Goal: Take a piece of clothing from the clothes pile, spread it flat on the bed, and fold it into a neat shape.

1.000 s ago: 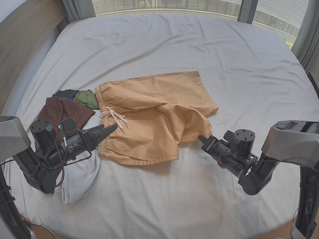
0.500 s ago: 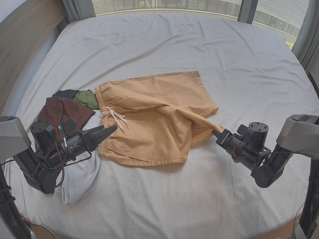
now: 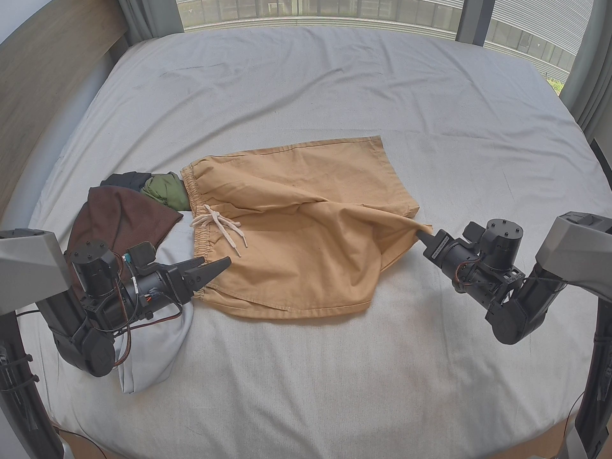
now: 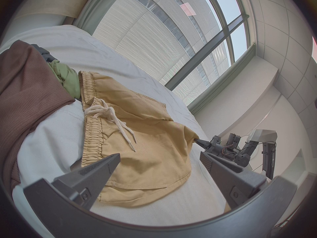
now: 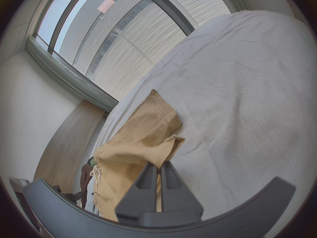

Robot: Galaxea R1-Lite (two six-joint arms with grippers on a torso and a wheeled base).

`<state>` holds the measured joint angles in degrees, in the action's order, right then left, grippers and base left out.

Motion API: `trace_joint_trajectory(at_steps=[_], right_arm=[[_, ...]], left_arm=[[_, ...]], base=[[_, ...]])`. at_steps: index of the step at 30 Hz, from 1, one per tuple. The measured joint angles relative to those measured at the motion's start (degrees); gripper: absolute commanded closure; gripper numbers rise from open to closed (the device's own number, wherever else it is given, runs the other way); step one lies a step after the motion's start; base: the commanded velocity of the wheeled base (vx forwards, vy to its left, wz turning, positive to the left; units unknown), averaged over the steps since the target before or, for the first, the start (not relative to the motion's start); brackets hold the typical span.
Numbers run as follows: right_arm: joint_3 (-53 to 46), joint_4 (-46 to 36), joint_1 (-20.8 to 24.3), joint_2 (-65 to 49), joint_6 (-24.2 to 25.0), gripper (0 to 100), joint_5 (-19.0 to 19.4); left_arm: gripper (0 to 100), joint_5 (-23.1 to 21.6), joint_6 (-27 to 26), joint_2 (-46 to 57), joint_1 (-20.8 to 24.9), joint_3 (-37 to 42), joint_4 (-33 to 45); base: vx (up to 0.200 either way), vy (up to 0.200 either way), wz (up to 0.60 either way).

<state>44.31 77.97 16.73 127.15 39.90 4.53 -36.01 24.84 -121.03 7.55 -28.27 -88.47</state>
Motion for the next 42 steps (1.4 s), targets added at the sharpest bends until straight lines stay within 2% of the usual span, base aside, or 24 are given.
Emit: trace_joint_trajectory(at_steps=[6,13,28,29,42], right_arm=[[3.4,-1.5,-1.7,0.9,-0.5,100,0.5],[7.3,-1.9,-3.8,2.7,-3.2,100,2.9],[11.8,4.3,-5.2,8.5,-4.0,100,4.6],[11.7,4.5,-5.2,8.7,-4.0,0,4.5],[7.3,7.9,-3.1,9.2,-4.2,0,5.5]], left_arm=[[0,0.0,0.0,-0.2,0.0,0.0,0.0],[0,0.0,-0.1,-0.4,-0.1,0.0,0.0],[0,0.0,-0.1,-0.4,-0.1,0.0,0.0],[0,0.0,-0.1,-0.4,0.0,0.0,0.0],[0,0.1,-0.1,-0.2,0.0,0.1,0.0]], base=[[0.000,0.000,0.00],[0.000,0.000,0.00],[0.000,0.000,0.00],[0.000,0.000,0.00],[0.000,0.000,0.00]])
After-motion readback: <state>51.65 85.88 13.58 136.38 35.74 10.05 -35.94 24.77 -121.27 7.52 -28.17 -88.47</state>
